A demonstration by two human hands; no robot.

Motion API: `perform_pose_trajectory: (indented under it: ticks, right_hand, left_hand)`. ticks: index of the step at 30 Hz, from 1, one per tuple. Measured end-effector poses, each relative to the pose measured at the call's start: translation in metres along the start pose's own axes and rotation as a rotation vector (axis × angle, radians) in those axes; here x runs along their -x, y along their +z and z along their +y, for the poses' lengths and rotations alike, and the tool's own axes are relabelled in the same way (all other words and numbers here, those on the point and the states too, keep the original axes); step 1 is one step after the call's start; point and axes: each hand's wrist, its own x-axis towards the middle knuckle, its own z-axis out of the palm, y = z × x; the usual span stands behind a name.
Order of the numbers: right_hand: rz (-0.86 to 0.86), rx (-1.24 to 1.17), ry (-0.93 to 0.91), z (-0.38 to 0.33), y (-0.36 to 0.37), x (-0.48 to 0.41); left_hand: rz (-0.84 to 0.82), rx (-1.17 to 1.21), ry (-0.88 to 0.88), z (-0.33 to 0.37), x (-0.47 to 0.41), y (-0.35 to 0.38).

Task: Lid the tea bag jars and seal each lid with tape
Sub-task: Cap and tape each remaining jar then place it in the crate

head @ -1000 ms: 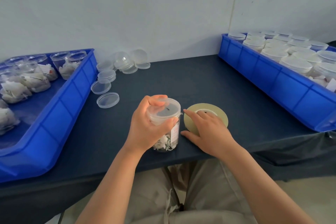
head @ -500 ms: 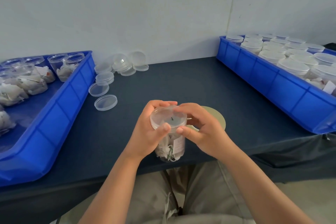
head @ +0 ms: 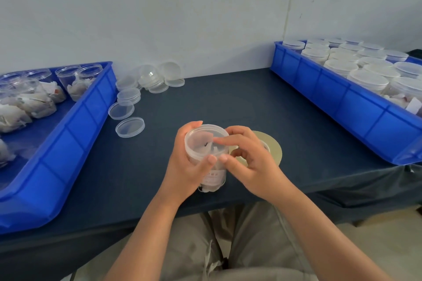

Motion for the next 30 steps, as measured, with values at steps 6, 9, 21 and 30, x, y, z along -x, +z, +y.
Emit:
perform_pose_trajectory:
  ticks: [6, 9, 21, 30]
  right_hand:
    - [0.045, -0.031, 0.006, -0.002, 0.009, 0.000]
    - [0.029, -0.019, -0.002, -0.001, 0.005, -0.002]
    - [-0.003, -0.047, -0.038, -0.004, 0.001, -0.002]
    - [-0.170, 0.492, -0.016, -0.026, -0.013, -0.014]
  left_hand:
    - [-0.055, 0.035, -0.022, -0.002, 0.001, -0.003]
    - [-0.100, 0.058, -0.033, -0.004, -0.001, -0.006]
    - [0.060, -0.070, 0.129, -0.018, 0.011, -0.002]
    - [-0.001, -0.114, 0.056, -0.018, 0.005, -0.001]
